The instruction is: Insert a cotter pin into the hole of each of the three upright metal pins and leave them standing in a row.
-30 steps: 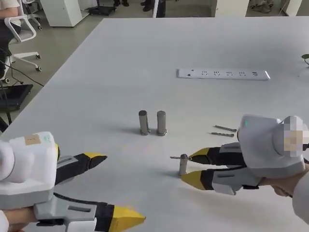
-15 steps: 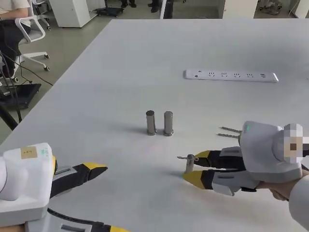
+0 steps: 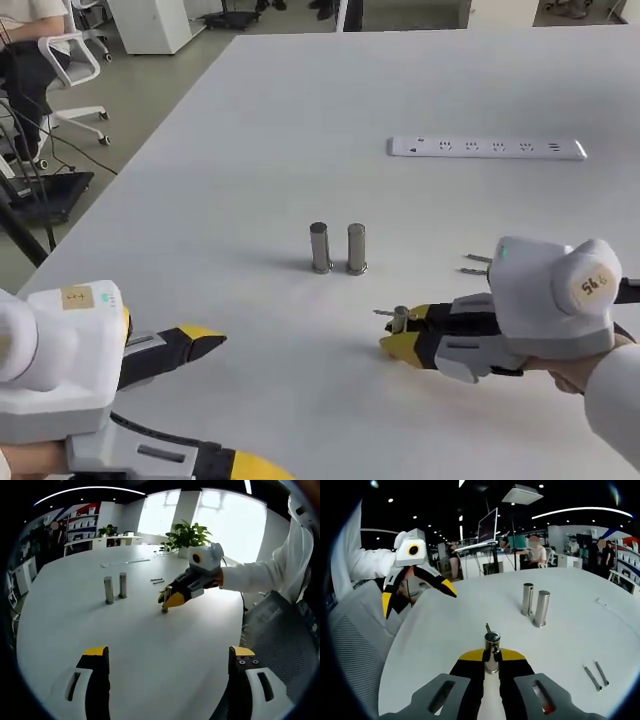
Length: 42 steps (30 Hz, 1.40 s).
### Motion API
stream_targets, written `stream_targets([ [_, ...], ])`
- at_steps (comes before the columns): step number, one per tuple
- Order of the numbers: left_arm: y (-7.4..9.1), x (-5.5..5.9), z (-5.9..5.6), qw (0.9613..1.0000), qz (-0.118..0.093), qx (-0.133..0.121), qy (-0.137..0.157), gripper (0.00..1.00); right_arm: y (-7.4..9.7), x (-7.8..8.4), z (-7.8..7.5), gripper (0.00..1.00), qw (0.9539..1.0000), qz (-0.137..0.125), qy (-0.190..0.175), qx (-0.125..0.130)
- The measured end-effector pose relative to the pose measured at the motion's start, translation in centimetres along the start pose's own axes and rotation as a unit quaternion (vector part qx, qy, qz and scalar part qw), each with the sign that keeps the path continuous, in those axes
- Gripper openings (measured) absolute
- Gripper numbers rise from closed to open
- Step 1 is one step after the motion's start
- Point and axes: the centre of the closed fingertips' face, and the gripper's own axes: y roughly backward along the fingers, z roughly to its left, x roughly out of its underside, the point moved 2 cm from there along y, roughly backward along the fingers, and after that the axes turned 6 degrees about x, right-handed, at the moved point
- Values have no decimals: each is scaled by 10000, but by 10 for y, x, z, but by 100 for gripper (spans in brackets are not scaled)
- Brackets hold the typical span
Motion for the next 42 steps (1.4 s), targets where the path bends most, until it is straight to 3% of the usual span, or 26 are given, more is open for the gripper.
stream_targets([
  [5, -1, 0, 0, 10000, 3, -15, -2, 99, -5, -13, -4, 4, 9997, -246, 53, -15],
  [9, -2, 0, 1, 10000, -11, 7, -13, 99, -12, -19, -10, 4, 9995, -241, 196, -10],
  [17, -9, -5, 2, 10000, -63, 63, -40, 99, -17, -13, -21, 4, 9996, -171, 206, 25],
  [32, -17, -13, 2, 9999, -120, 66, -21, 99, -17, -5, -21, 5, 9998, -149, 78, -105],
  [34, -17, -14, 5, 9999, -136, -28, -60, 99, -17, -5, -22, 9, 9998, -139, 92, -62],
  [37, -16, -17, 5, 9998, -187, -24, -17, 99, -16, -8, -21, 27, 9996, -216, 151, -58],
  [42, -14, -20, 5, 9997, -226, -76, -30, 99, -5, -17, -20, 31, 9995, -269, 164, -51],
])
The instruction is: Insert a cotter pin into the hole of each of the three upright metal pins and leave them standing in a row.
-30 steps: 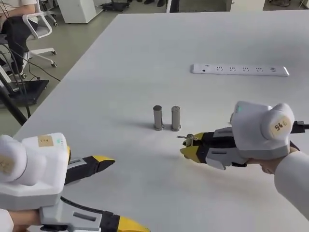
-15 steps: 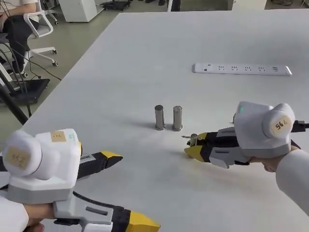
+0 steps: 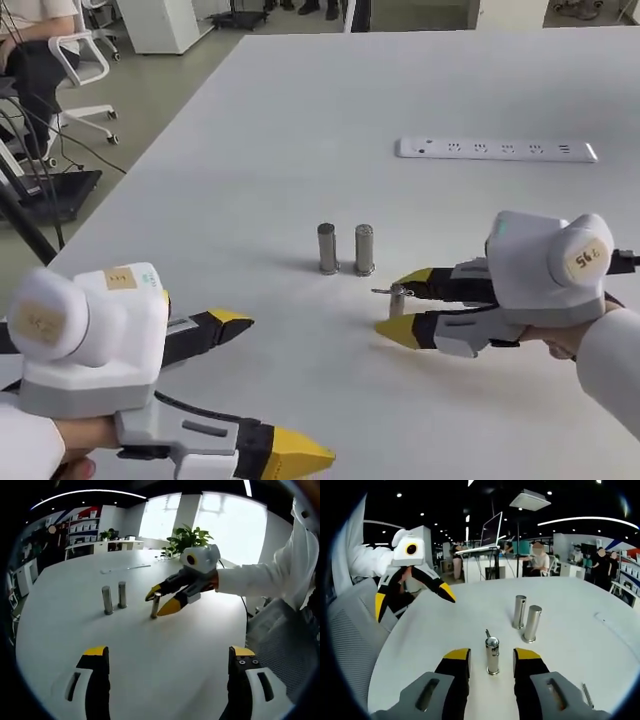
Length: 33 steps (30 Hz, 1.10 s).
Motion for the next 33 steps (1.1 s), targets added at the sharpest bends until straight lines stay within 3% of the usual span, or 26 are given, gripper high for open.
stream_targets([
  [3, 0, -4, -1, 10000, -44, 5, -23, 99, 12, -13, 0, 33, 9999, -105, -124, 58],
  [9, -3, -14, -4, 9998, -170, 35, -94, 99, 53, -50, 3, 48, 9980, -567, -143, 240],
  [13, -5, -18, -7, 9996, -229, 63, -150, 99, 82, -60, 10, 60, 9971, -642, -96, 390],
  [19, -10, -27, -12, 9989, -430, 114, -133, 99, 117, -61, 27, 67, 9961, -639, -149, 596],
  [24, -14, -31, -21, 9985, -502, 190, -138, 99, 135, -61, 39, 78, 9943, -661, -326, 769],
  [29, -15, -32, -32, 9979, -535, 321, -144, 99, 148, -49, 48, 89, 9932, -566, -577, 839],
  [33, -14, -31, -34, 9979, -549, 323, -143, 99, 156, -36, 50, 92, 9918, -405, -741, 959],
])
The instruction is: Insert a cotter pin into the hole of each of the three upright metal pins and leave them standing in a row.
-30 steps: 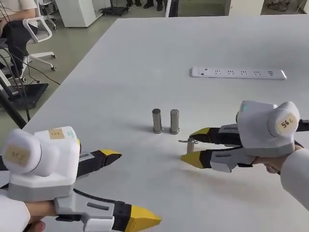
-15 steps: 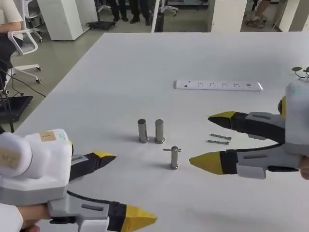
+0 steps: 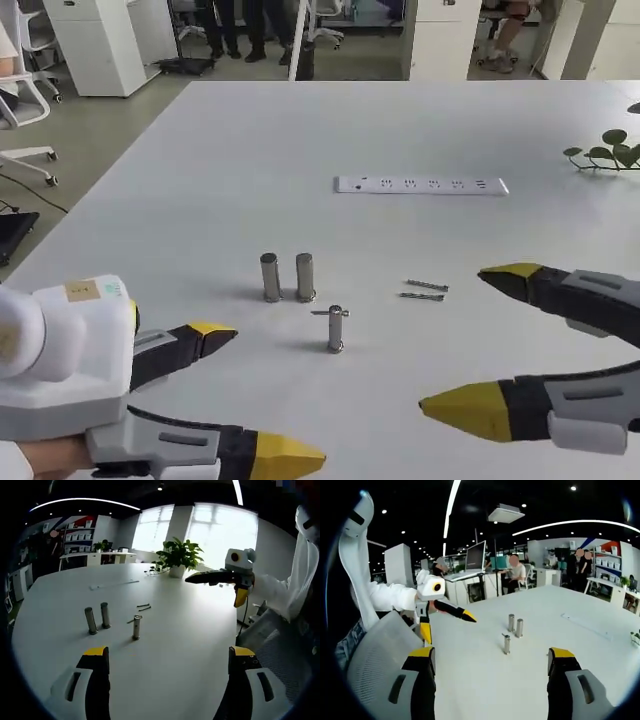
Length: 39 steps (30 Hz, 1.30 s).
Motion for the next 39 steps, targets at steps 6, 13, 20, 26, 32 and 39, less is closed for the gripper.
stream_targets([
  [6, 2, 3, 5, 10000, -9, -69, 56, 99, 4, 15, -16, 97, 9983, 87, -399, 426],
  [13, 4, -5, 26, 9991, -186, -372, 111, 99, 3, 23, -32, 98, 9948, 164, -522, 862],
  [20, 6, -20, 53, 9972, -423, -601, 153, 99, 7, 25, -33, 98, 9946, 208, -534, 867],
  [26, 1, -29, 81, 9945, -569, -856, 222, 97, 11, 33, -32, 98, 9940, 332, -535, 898],
  [32, -6, -35, 118, 9848, -539, -1649, -20, 83, 10, 32, -31, 98, 9941, 292, -547, 893],
  [39, -21, -37, 137, 9823, -672, -1725, 278, 70, 10, 32, -29, 98, 9940, 263, -554, 905],
])
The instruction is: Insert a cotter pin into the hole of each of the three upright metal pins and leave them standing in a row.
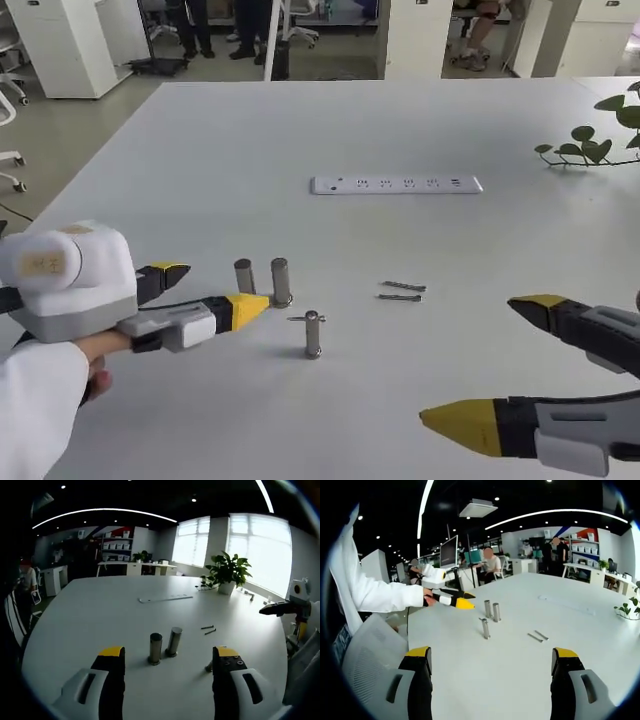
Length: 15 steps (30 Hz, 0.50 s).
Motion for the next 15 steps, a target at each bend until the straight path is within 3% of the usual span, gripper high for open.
stream_targets([
  [2, -5, 4, 8, 9996, 147, -220, -99, 74, 0, 1, 0, 98, 10000, 17, -3, -4],
  [5, -12, 8, 14, 9991, 276, -275, -158, 72, -1, 9, -1, 98, 9999, 146, 25, -6],
  [13, -23, 0, 21, 9992, 118, -332, -173, 41, -2, 17, 1, 98, 9995, 290, -88, -3],
  [15, -26, 1, 24, 9991, 165, -337, -185, 39, -2, 17, 3, 98, 9995, 304, -112, -19],
])
